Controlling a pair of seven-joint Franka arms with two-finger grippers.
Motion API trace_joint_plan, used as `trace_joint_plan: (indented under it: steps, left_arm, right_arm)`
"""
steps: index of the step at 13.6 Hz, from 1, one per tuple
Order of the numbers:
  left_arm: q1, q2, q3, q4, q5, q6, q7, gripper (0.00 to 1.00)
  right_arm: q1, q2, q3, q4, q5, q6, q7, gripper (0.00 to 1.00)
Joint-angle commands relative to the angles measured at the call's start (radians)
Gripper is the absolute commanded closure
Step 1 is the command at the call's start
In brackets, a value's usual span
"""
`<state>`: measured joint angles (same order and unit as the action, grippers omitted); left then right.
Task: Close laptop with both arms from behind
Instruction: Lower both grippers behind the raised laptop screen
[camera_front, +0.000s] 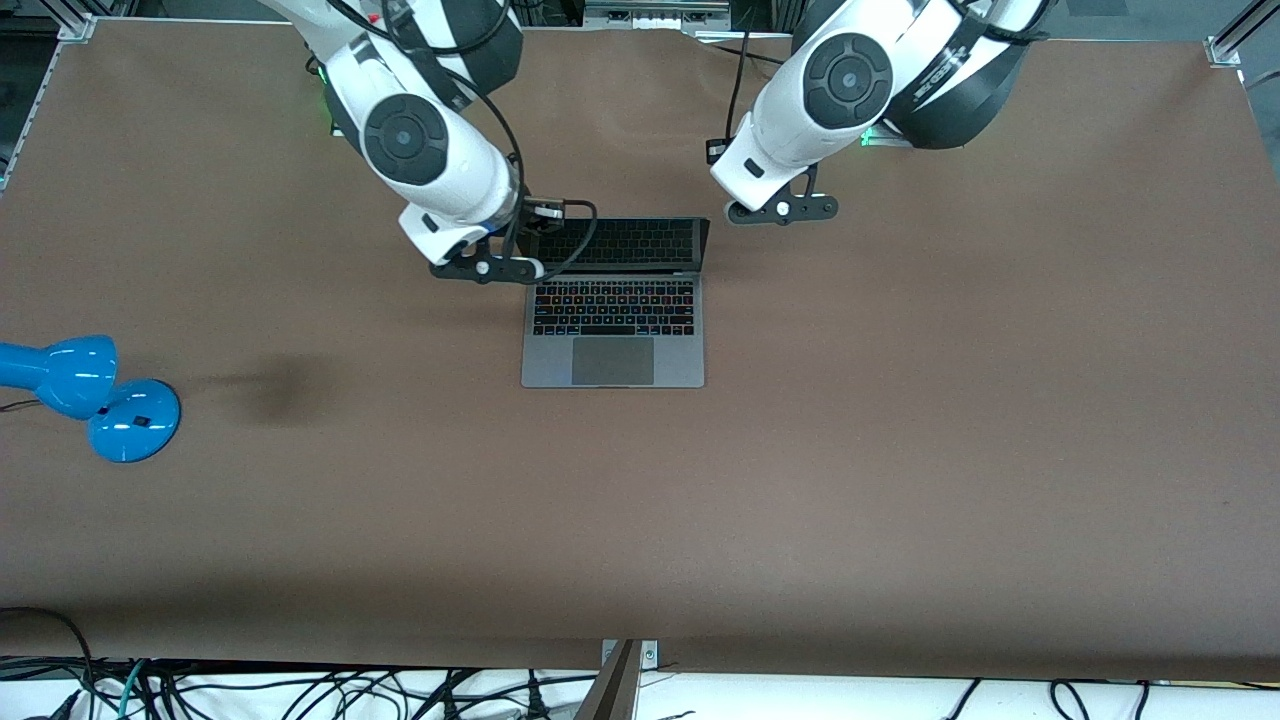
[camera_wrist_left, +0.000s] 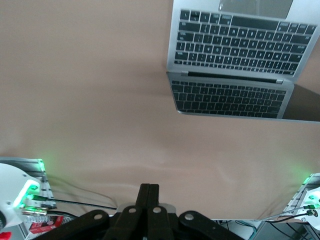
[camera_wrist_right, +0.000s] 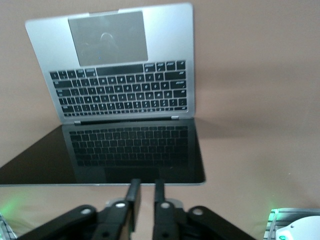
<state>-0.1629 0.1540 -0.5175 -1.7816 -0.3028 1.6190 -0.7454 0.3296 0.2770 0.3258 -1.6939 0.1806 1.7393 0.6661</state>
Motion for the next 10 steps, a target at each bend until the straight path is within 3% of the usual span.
trace_joint_plan:
  steps: [1,6,10]
  left_arm:
    - [-0.006,-0.011,-0.019,-0.070,-0.032,0.071,-0.044,1.00]
    - [-0.012,0.035,-0.082,-0.125,-0.032,0.192,-0.124,1.00]
    - [-0.032,0.051,-0.084,-0.156,-0.033,0.248,-0.127,1.00]
  right_arm:
    - [-0.004,0.011,0.032,-0.003,0.002,-0.006,0.009,0.88]
    - [-0.004,0.019,0.047,-0.030,0.002,-0.064,0.003,0.92]
    - [-0.006,0.019,0.047,-0.055,0.002,-0.132,0.003,0.92]
